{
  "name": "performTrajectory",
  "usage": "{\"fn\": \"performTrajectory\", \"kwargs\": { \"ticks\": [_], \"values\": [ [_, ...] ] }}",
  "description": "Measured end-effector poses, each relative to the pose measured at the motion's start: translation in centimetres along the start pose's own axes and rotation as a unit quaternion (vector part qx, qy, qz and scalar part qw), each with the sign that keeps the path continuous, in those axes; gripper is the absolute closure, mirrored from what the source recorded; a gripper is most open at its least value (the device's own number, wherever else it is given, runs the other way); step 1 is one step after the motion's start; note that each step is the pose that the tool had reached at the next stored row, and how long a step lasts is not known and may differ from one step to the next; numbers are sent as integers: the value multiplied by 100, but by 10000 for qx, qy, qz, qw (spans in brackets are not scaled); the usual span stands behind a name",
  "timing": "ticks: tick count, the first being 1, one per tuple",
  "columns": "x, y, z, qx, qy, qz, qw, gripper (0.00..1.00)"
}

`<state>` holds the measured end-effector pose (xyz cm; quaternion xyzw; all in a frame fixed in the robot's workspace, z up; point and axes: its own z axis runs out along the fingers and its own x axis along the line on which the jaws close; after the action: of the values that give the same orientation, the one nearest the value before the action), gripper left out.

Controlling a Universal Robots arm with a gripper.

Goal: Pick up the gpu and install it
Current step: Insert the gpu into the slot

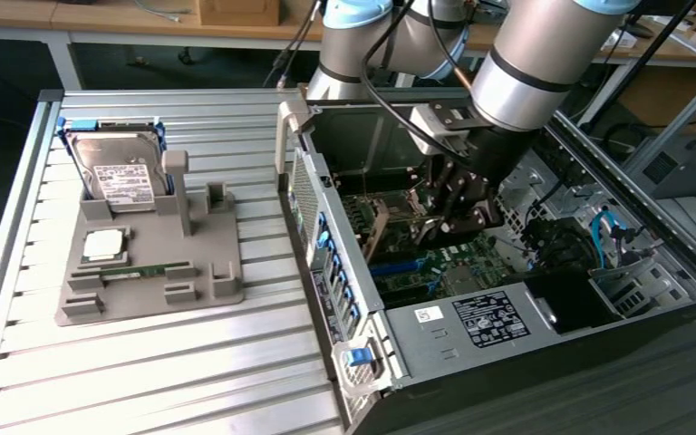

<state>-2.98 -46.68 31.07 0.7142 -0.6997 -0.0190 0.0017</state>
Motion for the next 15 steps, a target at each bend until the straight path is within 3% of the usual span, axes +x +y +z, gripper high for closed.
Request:
{"fn": "performTrajectory", "kwargs": {
  "ticks": [15],
  "values": [
    [-41, 21, 35, 1, -1, 20, 10000, 73]
  ]
}}
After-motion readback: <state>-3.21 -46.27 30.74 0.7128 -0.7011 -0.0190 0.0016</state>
